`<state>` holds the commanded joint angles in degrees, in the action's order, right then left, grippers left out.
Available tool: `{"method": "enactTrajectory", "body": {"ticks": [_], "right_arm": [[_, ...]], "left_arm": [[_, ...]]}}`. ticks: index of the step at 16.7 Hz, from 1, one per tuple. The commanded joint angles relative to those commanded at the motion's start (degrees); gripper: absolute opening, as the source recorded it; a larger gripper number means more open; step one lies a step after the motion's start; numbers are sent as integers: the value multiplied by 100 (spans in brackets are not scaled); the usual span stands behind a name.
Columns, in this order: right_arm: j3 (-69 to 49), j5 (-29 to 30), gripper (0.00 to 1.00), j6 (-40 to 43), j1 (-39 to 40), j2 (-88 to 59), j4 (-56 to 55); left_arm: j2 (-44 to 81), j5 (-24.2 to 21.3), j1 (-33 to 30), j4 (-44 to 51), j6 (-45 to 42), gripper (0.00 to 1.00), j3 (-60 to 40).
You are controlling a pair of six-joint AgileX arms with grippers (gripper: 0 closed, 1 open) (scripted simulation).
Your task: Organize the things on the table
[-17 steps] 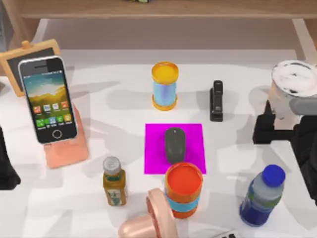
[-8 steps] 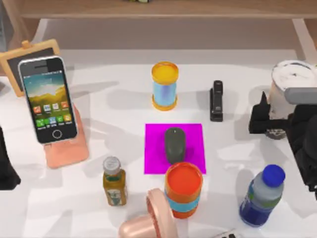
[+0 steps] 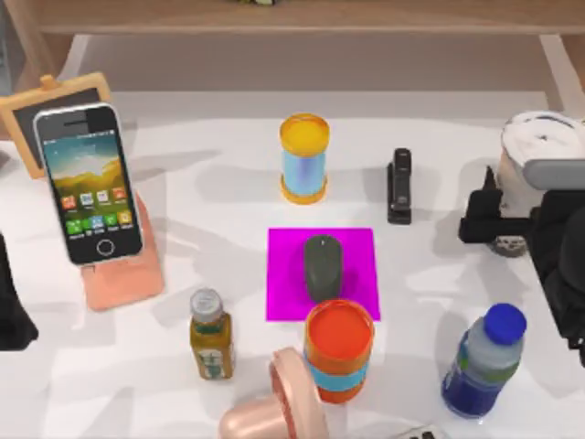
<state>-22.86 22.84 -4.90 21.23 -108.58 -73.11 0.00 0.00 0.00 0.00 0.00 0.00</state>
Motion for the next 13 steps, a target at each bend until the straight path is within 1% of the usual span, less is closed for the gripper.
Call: {"method": "enactTrajectory", "body": {"ticks": [10, 11, 13], "right_arm": [[0, 0, 2, 0, 0, 0, 0], [0, 0, 0, 0, 0, 0, 0], [0, 0, 0, 0, 0, 0, 0]], "left_arm": [[0, 0, 0, 0, 0, 100, 0], [0, 0, 0, 0, 0, 100, 0], [0, 0, 0, 0, 0, 100, 0]]}}
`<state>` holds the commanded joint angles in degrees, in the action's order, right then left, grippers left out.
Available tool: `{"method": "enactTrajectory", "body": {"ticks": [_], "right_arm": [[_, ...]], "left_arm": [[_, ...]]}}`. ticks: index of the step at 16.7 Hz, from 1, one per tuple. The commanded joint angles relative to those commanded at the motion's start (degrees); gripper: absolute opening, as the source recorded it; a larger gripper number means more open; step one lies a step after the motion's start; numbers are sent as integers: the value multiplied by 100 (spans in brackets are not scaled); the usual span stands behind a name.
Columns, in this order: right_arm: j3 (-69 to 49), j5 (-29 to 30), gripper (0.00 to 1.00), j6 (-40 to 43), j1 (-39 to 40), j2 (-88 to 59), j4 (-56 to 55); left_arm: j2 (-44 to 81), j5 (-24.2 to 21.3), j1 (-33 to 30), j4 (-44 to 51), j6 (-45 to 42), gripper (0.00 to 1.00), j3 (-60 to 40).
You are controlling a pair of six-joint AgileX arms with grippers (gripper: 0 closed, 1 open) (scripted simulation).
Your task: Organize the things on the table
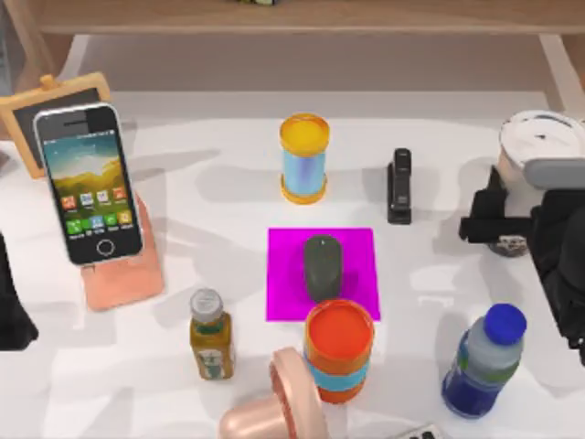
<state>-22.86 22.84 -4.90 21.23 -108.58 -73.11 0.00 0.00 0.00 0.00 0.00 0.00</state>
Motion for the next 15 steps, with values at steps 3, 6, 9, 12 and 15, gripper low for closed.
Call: {"method": "enactTrajectory", "body": {"ticks": [3, 6, 9, 12, 15], "right_arm": [[0, 0, 0, 0, 0, 0, 0], [5, 1, 0, -8, 3, 6, 1], [-4, -1, 0, -8, 4, 160, 165], [-15, -3, 0, -8, 5, 346, 362], [-3, -4, 0, -17, 4, 327, 352]], "left_arm": [[0, 0, 0, 0, 0, 100, 0], [0, 0, 0, 0, 0, 100, 0], [0, 0, 0, 0, 0, 100, 0], [0, 0, 0, 0, 0, 100, 0], [0, 0, 0, 0, 0, 100, 0]]}}
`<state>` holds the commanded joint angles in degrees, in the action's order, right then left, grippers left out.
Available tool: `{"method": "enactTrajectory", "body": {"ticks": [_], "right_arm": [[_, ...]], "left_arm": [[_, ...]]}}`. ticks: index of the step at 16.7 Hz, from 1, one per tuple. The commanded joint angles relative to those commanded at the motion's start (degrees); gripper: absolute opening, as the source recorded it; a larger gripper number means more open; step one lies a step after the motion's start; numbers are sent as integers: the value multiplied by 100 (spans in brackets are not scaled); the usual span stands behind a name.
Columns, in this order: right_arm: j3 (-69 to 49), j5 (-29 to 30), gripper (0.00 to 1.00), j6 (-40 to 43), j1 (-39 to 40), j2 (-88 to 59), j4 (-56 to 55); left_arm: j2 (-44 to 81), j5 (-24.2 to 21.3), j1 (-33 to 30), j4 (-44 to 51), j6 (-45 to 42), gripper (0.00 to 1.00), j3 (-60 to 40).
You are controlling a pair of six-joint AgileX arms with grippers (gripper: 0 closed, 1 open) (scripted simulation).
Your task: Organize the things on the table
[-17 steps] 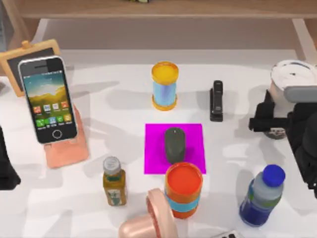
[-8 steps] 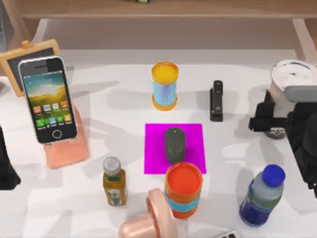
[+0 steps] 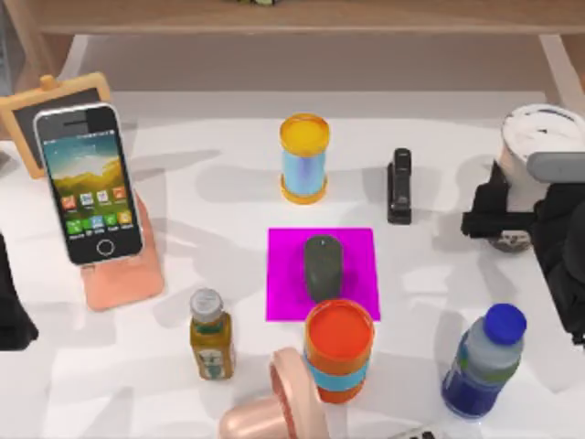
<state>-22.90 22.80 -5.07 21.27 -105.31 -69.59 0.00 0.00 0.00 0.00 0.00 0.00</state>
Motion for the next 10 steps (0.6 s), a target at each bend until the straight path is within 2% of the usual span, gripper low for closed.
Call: {"method": "enactTrajectory", "body": {"ticks": [4, 10], "right_arm": [[-350, 7, 0, -6, 25, 202, 2], [-2143, -6, 0, -34, 100, 405, 980]], "left_arm": [[0, 0, 0, 0, 0, 100, 0], [0, 0, 0, 0, 0, 100, 0]]}}
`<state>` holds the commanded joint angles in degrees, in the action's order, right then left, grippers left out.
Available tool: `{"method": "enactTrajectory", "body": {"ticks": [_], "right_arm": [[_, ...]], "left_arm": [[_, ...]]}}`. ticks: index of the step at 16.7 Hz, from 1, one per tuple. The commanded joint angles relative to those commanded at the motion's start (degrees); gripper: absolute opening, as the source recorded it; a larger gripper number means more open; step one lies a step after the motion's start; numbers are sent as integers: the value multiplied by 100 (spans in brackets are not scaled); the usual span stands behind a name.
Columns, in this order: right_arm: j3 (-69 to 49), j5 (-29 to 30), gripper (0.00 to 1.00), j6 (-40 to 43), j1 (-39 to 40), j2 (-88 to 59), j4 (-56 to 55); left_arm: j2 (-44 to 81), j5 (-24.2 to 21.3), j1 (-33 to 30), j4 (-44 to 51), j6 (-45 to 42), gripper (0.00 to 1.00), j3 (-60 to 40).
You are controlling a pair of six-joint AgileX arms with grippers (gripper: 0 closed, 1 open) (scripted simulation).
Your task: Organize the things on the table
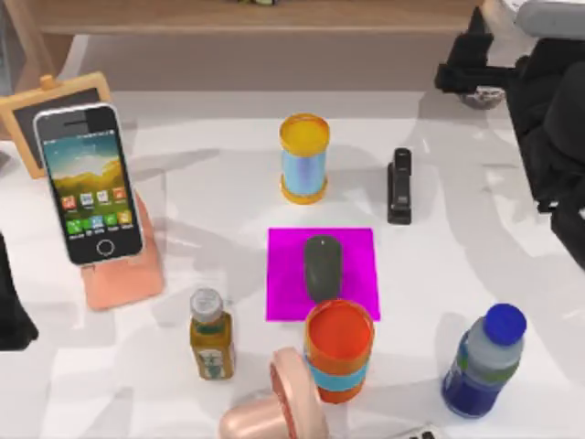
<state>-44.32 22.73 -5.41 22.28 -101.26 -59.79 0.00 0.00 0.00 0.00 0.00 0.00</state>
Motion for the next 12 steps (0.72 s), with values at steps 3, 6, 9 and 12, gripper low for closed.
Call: {"method": "enactTrajectory", "body": {"ticks": [3, 6, 9, 12], "right_arm": [[-1133, -21, 0, 0, -11, -156, 858], [-2242, -48, 0, 17, -73, -482, 1862], [-3239, -80, 0, 46, -159, -877, 2890], [-4044, -118, 0, 76, -232, -1235, 3803]], "left_arm": [[0, 0, 0, 0, 0, 100, 0], [0, 0, 0, 0, 0, 100, 0], [0, 0, 0, 0, 0, 100, 0], [0, 0, 0, 0, 0, 100, 0]]}}
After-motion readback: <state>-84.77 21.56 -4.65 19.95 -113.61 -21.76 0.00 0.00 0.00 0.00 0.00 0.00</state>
